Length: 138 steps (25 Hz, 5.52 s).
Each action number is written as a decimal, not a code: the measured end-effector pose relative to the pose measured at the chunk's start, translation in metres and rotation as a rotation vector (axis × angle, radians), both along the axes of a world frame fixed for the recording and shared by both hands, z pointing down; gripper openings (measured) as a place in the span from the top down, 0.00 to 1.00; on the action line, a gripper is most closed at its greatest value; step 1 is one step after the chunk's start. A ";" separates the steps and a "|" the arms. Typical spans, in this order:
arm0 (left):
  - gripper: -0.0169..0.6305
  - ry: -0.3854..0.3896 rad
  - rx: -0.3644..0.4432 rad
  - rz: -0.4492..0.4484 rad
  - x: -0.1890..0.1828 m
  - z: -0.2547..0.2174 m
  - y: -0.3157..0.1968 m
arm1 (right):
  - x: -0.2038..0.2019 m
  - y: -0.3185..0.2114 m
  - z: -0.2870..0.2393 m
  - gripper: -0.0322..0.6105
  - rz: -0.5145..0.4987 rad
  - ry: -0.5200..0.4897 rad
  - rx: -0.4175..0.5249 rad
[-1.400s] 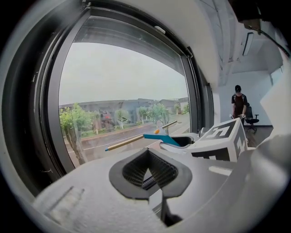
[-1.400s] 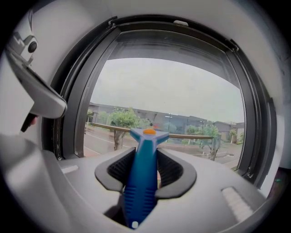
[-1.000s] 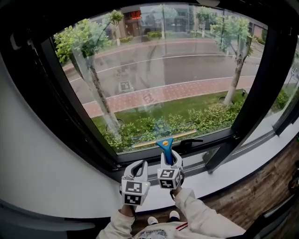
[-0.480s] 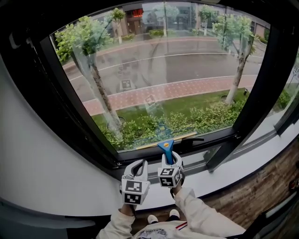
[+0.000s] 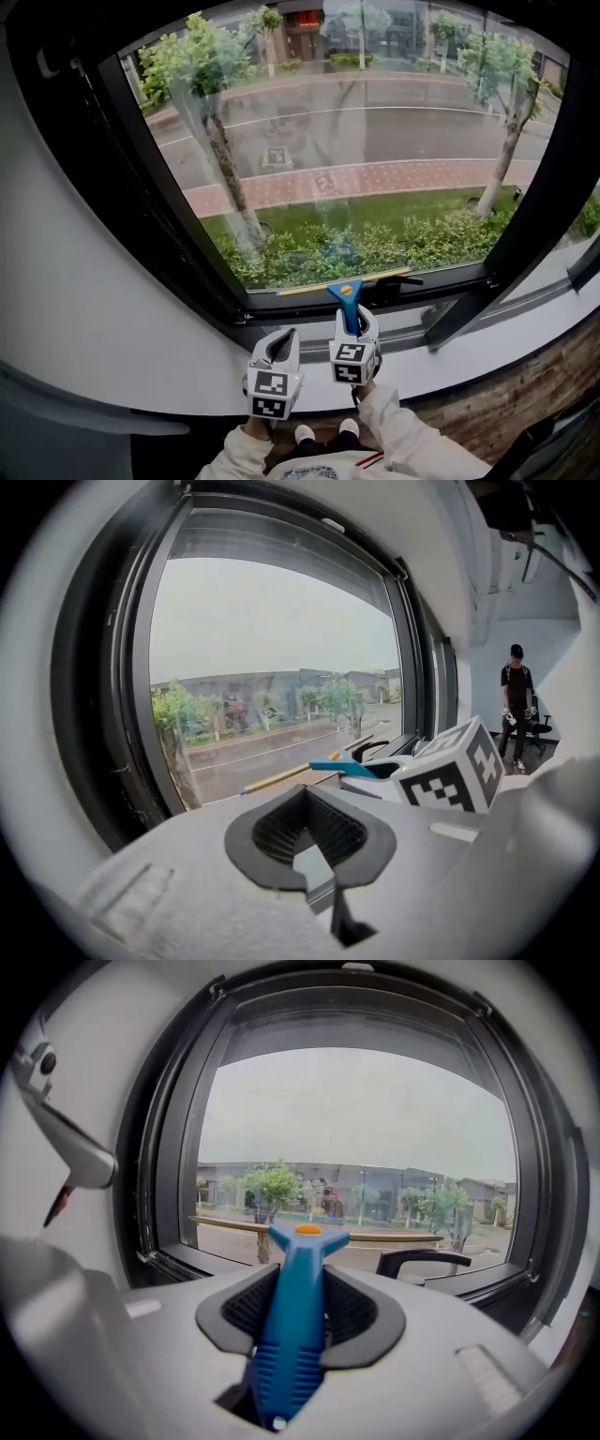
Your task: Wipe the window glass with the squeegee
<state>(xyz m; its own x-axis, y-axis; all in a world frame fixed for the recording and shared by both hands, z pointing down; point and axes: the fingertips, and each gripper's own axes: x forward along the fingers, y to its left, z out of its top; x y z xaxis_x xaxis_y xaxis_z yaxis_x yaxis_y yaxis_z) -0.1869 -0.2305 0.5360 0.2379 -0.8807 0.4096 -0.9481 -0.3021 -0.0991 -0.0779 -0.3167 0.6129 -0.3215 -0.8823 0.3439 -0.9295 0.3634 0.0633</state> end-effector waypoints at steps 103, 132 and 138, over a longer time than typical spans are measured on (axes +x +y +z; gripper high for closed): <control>0.97 0.070 0.178 0.162 -0.048 -0.083 0.025 | -0.106 -0.036 -0.252 0.74 0.181 0.037 0.427; 0.97 0.030 -0.063 0.201 -0.035 0.024 0.049 | -0.103 -0.023 -0.067 0.74 0.208 0.104 0.189; 0.97 0.026 -0.120 0.203 -0.037 0.045 0.057 | -0.105 -0.017 -0.028 0.74 0.199 0.134 0.113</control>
<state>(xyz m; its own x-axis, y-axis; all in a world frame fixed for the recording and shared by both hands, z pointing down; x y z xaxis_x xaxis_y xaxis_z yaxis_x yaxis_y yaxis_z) -0.2240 -0.1739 0.5812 0.4167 -0.7591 0.5001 -0.8686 -0.4947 -0.0272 -0.1833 -0.3333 0.5852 -0.0957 -0.9587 0.2678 -0.9626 0.1577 0.2205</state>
